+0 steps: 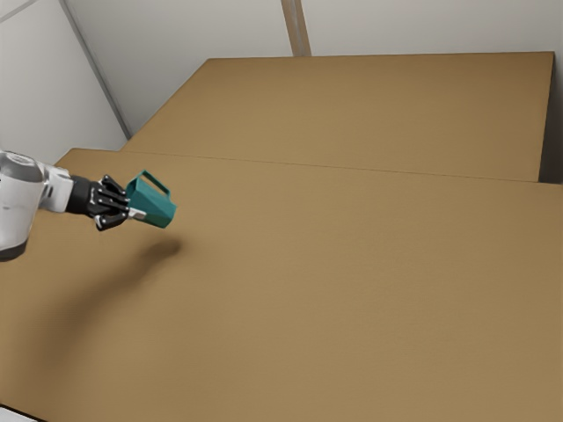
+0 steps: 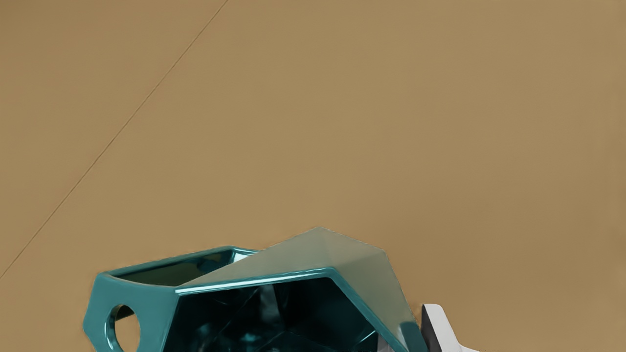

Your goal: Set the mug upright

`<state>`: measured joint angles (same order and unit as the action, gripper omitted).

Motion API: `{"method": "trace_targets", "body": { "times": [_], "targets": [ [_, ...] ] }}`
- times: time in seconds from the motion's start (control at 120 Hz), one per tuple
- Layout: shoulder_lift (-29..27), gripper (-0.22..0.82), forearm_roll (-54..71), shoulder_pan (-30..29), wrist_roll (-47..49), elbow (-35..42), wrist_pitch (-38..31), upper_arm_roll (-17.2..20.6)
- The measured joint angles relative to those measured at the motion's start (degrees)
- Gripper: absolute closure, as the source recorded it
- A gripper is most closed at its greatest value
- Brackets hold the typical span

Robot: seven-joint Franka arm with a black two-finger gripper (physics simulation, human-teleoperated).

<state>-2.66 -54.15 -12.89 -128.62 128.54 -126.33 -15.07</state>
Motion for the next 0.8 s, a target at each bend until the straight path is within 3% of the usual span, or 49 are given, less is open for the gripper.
{"method": "trace_targets", "body": {
  "times": [0.3, 0.5, 0.8],
  "targets": [
    [-11.8, 0.78, 36.2, 9.7, 33.3, 7.0, 1.7, 0.1],
    [-11.7, 0.79, 53.5, 15.9, 57.3, 7.3, 1.5, 0.1],
    [-7.1, 0.79, 58.8, 22.6, 84.0, 6.7, -0.9, 0.1]
  ]
}}
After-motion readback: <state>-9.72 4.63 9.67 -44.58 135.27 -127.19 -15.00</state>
